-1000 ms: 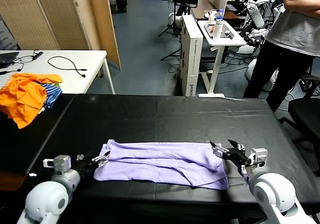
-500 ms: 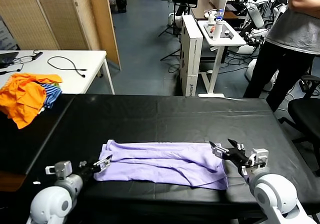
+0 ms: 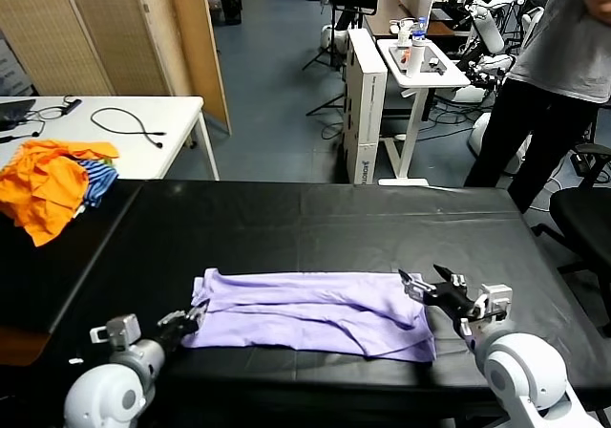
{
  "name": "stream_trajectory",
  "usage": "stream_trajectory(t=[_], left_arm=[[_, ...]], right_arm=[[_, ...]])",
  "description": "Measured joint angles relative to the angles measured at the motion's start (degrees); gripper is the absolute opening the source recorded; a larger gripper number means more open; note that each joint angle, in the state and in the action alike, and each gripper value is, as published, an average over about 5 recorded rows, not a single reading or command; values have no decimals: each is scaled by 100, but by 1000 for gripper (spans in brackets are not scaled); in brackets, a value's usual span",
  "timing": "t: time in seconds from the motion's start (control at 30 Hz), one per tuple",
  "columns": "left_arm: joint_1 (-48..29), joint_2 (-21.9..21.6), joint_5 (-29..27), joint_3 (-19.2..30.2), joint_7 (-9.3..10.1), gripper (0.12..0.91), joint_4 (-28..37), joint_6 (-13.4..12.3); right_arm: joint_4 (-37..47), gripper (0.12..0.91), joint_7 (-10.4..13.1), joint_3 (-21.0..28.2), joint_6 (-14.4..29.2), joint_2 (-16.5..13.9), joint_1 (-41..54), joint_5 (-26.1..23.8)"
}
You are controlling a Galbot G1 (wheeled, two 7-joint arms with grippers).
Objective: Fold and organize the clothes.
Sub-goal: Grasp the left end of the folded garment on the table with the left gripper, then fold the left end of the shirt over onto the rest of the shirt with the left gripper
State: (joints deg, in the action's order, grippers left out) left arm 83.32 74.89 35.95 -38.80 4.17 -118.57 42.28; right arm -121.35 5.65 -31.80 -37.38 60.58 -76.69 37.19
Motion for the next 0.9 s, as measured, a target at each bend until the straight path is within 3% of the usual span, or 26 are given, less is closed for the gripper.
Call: stream_trajectory(t=[0.3, 0.63, 0.77, 0.9], left_arm=[[68, -278, -692, -17, -61, 171, -178, 1], [347, -1673, -1623, -721, -277, 171, -307, -102], [382, -1988, -1542, -950, -189, 171, -436, -194], [321, -1868, -1035, -837, 19, 171, -737, -45]], right_arm=[[47, 907, 7, -80, 49, 2, -27, -6], [91, 907, 9, 19, 76, 146, -57, -89], [49, 907, 12, -12, 78, 172, -125, -115], [-25, 907, 15, -106, 83, 177, -228, -143]])
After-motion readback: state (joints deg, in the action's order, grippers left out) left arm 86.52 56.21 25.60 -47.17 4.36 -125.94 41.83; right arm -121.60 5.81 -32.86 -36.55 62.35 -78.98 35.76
